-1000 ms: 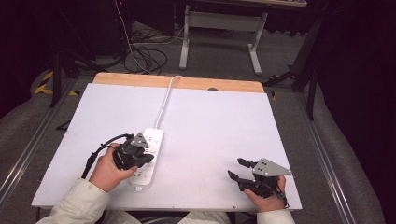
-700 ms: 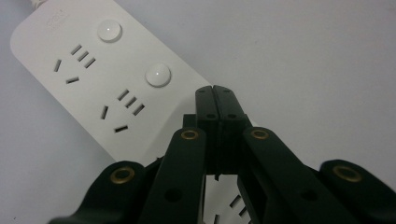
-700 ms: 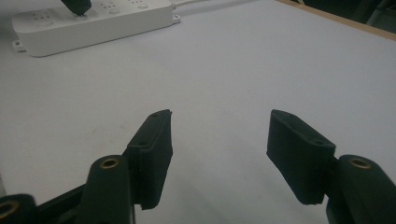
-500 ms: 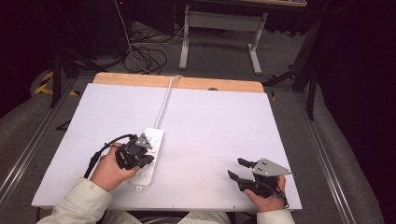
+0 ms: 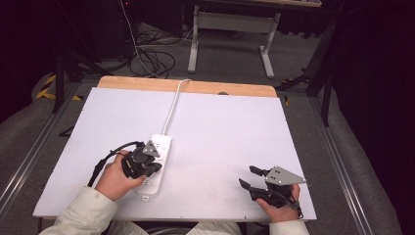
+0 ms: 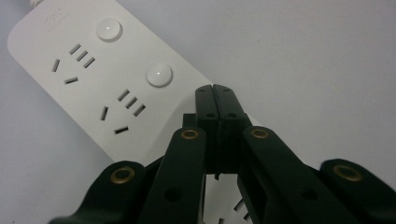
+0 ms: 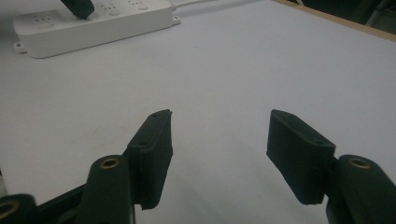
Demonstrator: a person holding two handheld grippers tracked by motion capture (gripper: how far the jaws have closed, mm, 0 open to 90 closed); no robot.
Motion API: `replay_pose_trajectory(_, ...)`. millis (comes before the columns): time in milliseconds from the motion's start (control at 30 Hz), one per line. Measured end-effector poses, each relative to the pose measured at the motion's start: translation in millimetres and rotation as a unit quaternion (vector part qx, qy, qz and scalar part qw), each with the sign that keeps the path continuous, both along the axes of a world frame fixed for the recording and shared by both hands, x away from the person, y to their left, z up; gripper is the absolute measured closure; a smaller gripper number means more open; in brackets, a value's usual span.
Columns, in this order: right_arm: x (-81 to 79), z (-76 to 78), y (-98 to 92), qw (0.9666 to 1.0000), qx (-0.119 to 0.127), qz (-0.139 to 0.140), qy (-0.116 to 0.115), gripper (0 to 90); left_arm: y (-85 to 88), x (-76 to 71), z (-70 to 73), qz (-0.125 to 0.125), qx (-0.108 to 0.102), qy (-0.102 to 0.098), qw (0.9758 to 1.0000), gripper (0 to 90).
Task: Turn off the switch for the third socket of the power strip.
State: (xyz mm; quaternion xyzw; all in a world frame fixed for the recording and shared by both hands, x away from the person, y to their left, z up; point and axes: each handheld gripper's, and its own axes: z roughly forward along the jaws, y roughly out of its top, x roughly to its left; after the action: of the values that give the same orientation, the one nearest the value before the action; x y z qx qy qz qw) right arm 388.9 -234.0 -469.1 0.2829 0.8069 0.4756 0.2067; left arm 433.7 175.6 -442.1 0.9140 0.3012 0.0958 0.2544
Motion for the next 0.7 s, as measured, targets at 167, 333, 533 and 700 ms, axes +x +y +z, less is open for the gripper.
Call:
replay_pose_trajectory(167,-0.1,0.1,-0.2,1.0,-0.001,0.0,-0.001,40.9,0.9,-0.6,-0.7,-0.001,-0.003,-0.002,1.0,89.7)
replay_pose_trajectory(333,-0.2,0.2,-0.3,1.0,-0.001,0.001,-0.001,41.0,2.9,-0.4,-1.3,0.004,-0.005,-0.003,1.0,89.8)
replay_pose_trajectory(533,-0.3,0.2,-0.2,1.0,-0.001,0.002,-0.001,41.0,3.7,-1.6,-2.2,0.008,-0.007,-0.008,0.9999,89.8)
replay_pose_trajectory(700,-0.3,0.3,0.2,1.0,-0.002,0.002,0.0,41.0,2.5,-3.2,-2.6,0.008,-0.005,-0.013,0.9999,89.8)
